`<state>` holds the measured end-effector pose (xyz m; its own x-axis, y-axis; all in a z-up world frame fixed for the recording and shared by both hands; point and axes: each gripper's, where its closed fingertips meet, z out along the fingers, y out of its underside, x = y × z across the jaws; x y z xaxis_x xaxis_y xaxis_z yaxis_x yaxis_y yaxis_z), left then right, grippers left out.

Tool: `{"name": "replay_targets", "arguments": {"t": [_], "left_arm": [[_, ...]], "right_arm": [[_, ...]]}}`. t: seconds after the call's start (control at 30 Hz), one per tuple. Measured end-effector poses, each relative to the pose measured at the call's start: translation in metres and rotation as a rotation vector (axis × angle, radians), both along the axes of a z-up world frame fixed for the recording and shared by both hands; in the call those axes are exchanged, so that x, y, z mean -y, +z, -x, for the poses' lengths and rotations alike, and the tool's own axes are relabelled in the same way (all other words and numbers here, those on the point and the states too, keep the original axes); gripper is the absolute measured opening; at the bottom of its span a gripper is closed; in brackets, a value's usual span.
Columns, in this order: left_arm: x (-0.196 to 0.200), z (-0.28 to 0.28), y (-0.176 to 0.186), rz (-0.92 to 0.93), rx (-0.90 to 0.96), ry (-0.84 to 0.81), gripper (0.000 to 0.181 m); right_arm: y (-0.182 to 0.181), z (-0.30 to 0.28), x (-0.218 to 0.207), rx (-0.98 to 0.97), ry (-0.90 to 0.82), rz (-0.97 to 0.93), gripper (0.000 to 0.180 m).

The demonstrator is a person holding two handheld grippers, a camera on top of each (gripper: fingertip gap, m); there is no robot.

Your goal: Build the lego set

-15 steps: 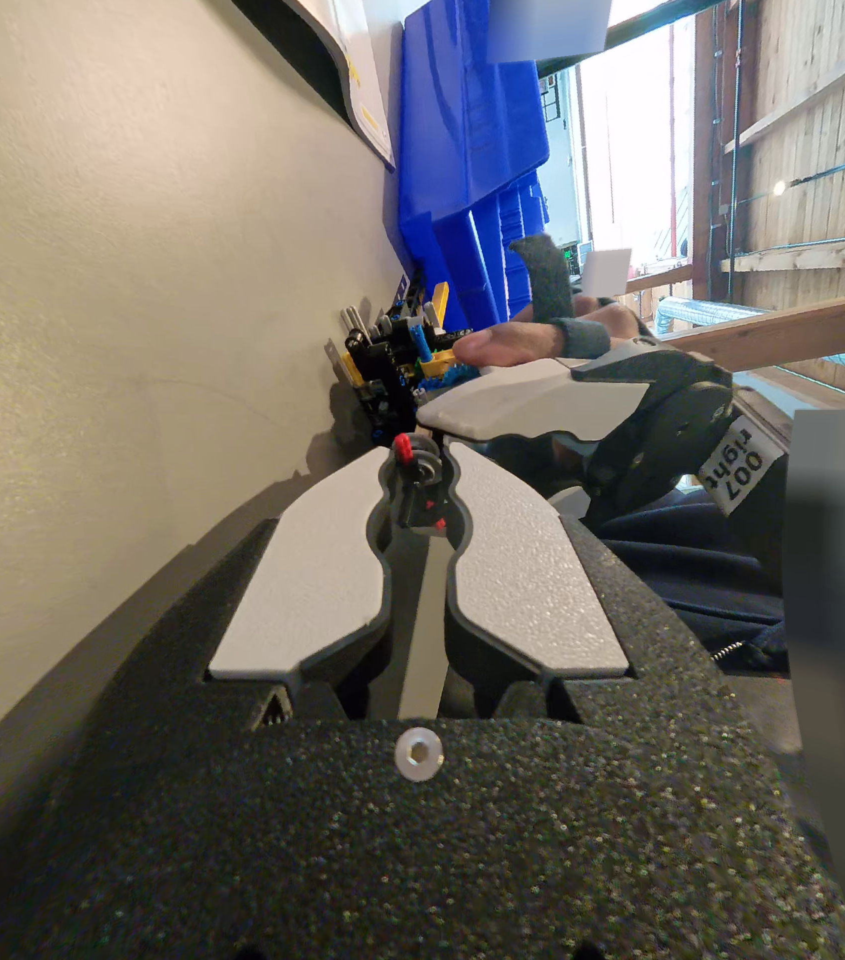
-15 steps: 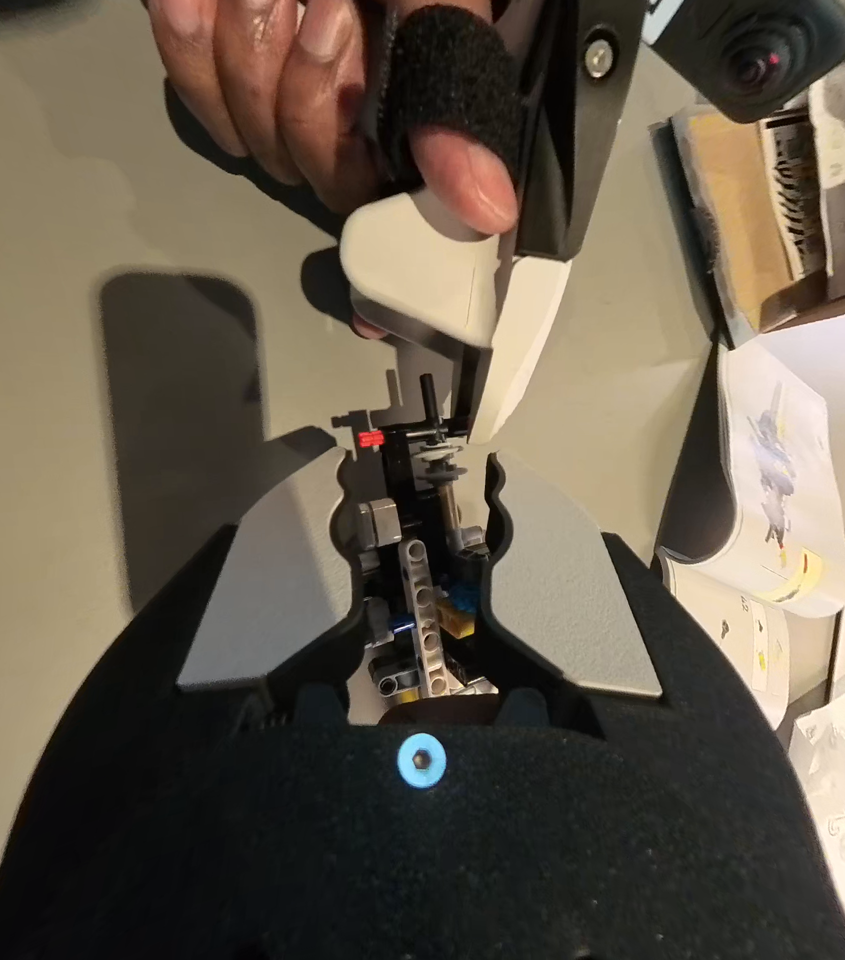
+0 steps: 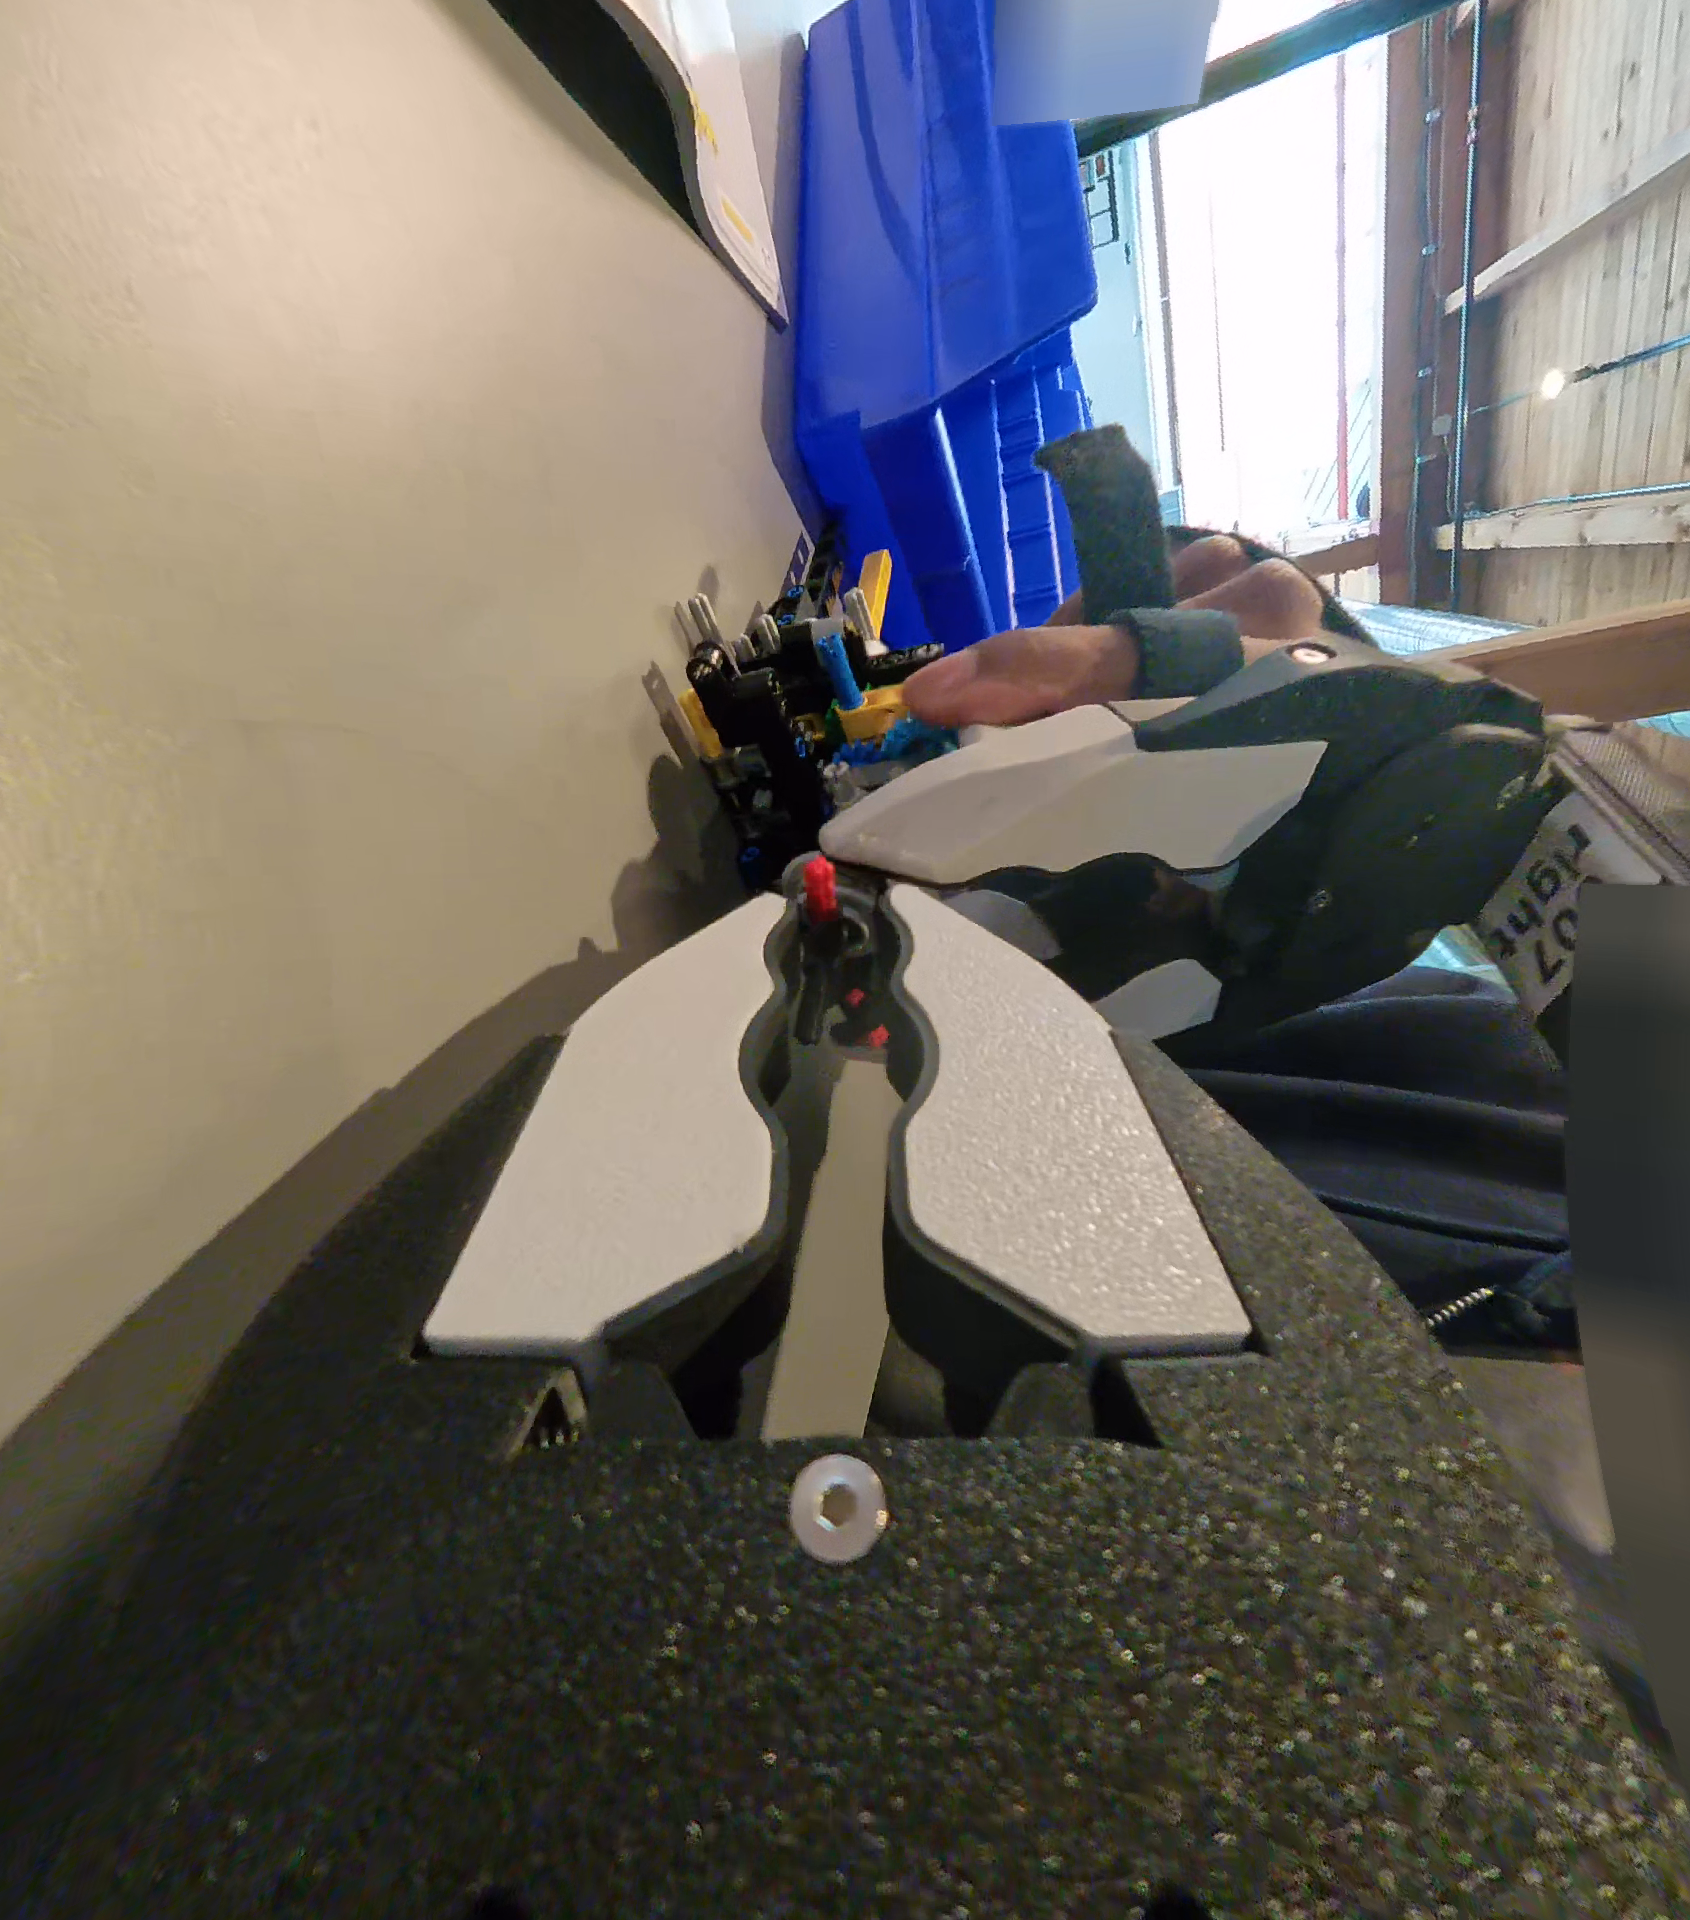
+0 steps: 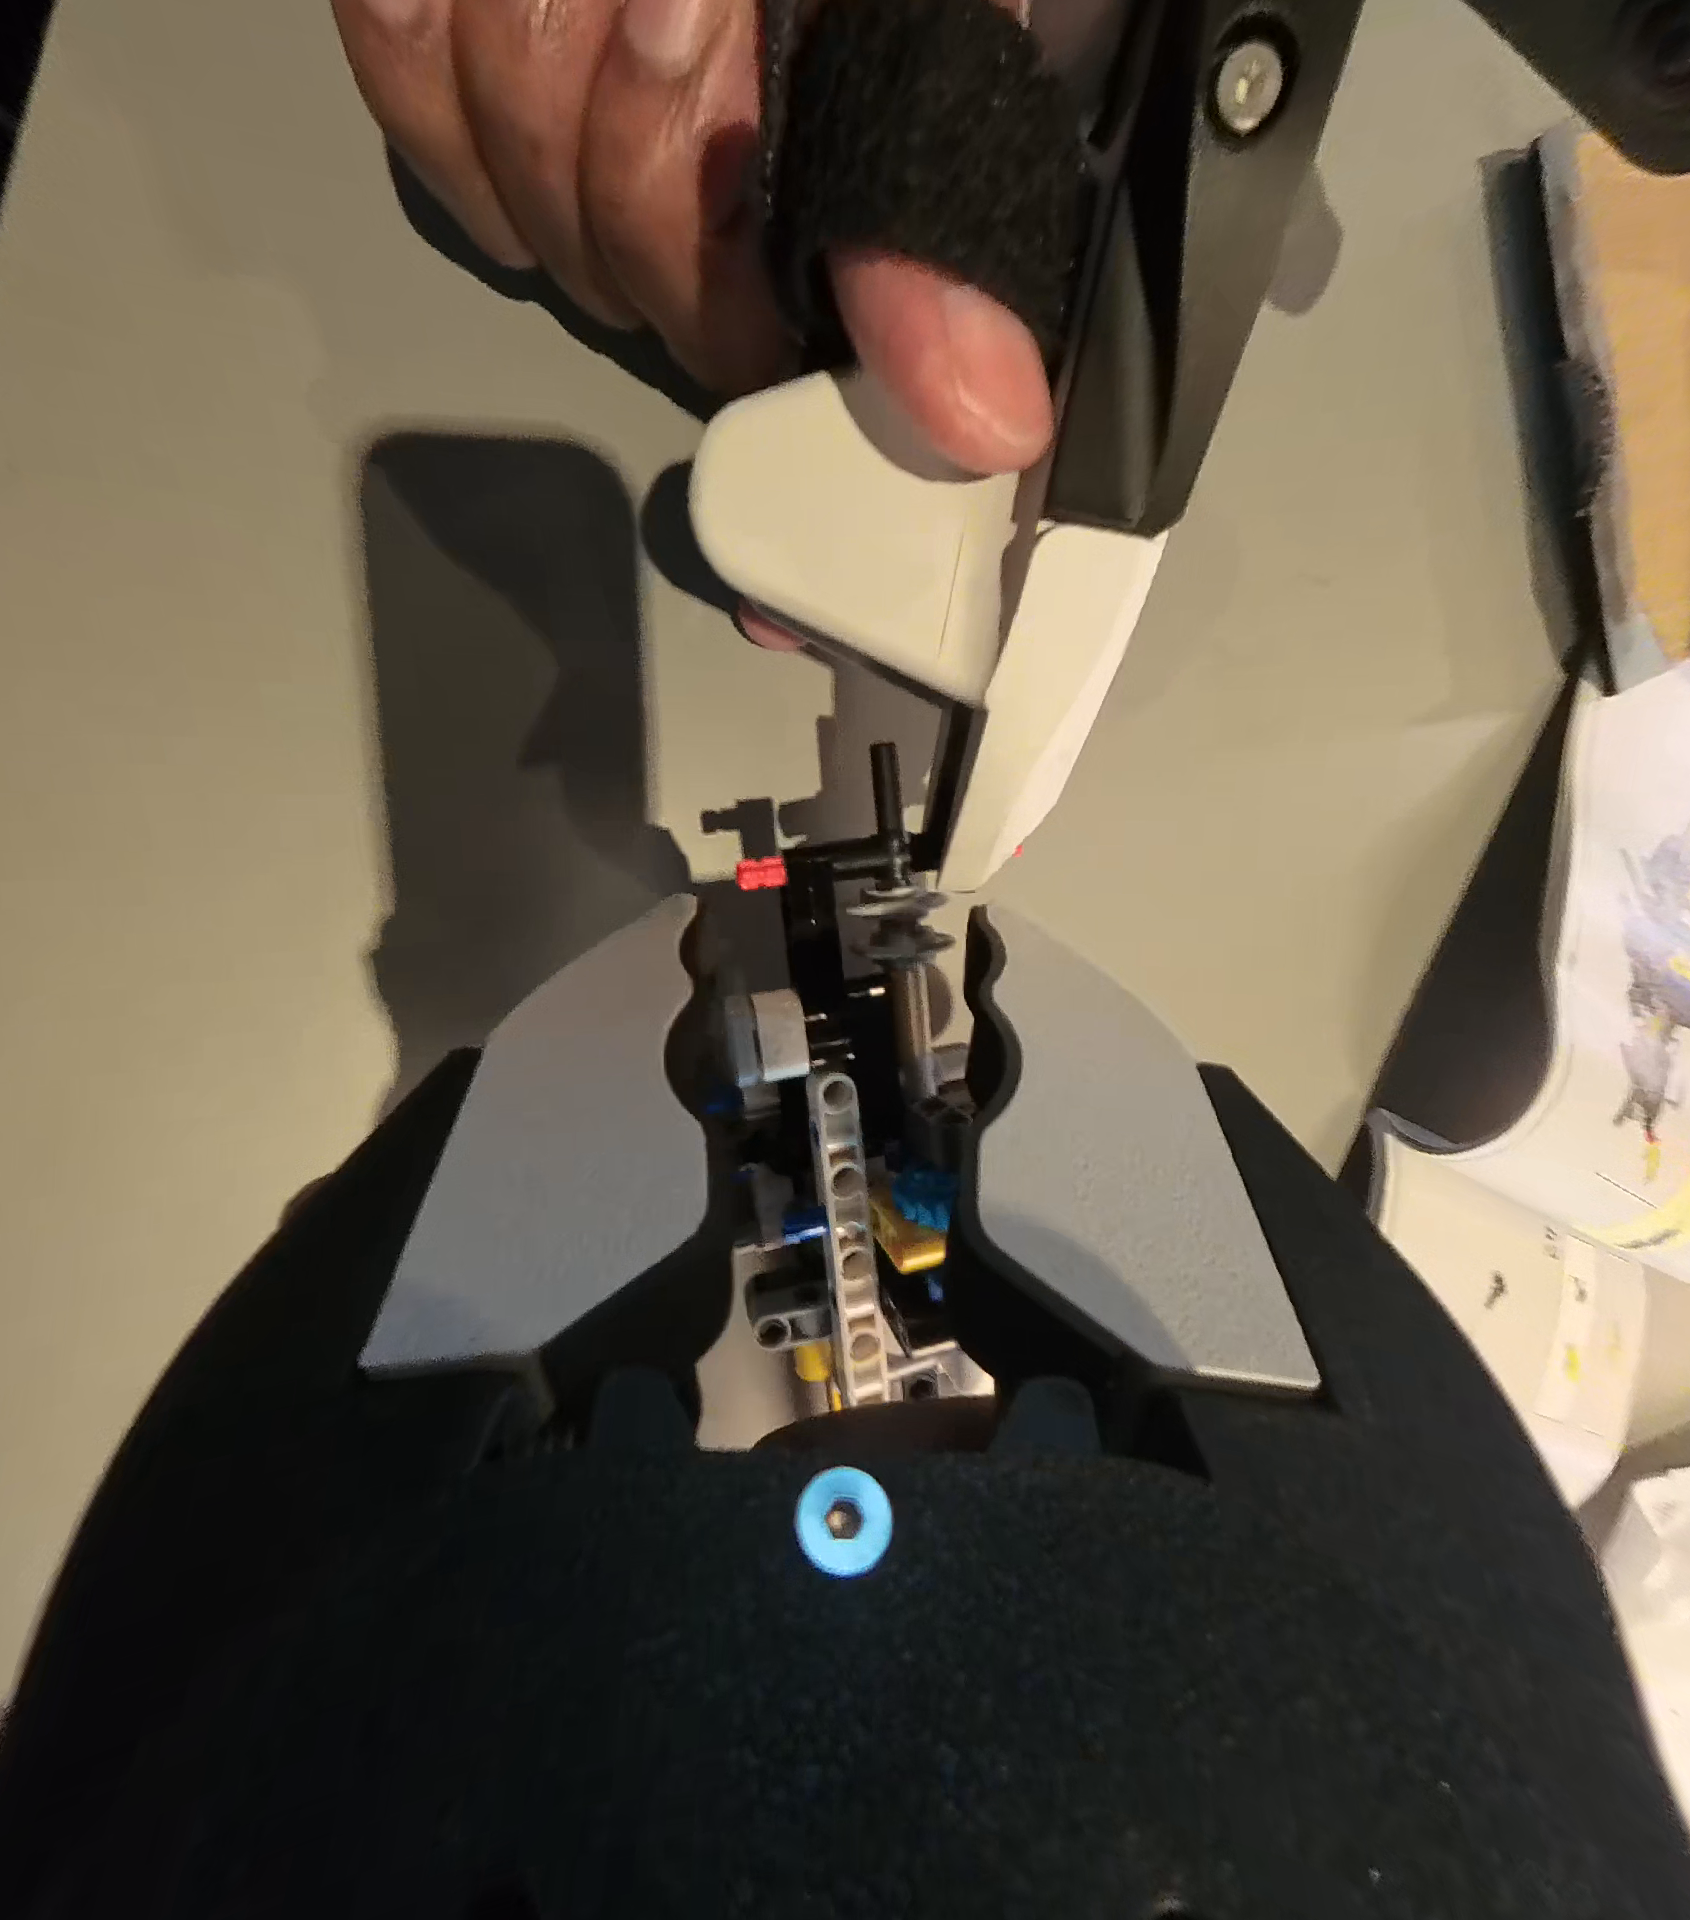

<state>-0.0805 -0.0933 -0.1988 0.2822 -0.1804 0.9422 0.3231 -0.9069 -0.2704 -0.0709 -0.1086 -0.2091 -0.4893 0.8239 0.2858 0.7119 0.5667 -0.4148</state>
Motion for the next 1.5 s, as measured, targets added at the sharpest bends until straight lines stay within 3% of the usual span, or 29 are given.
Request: {"name": "replay_targets", "arguments": {"t": [1.5], "left_arm": [[0.0032,0.0003,-0.0052,0.086,0.013,0.023,0.008]], "right_arm": [[-0.0052,0.0042,-0.0043,0.019,-0.021,-0.097,0.043]]}}
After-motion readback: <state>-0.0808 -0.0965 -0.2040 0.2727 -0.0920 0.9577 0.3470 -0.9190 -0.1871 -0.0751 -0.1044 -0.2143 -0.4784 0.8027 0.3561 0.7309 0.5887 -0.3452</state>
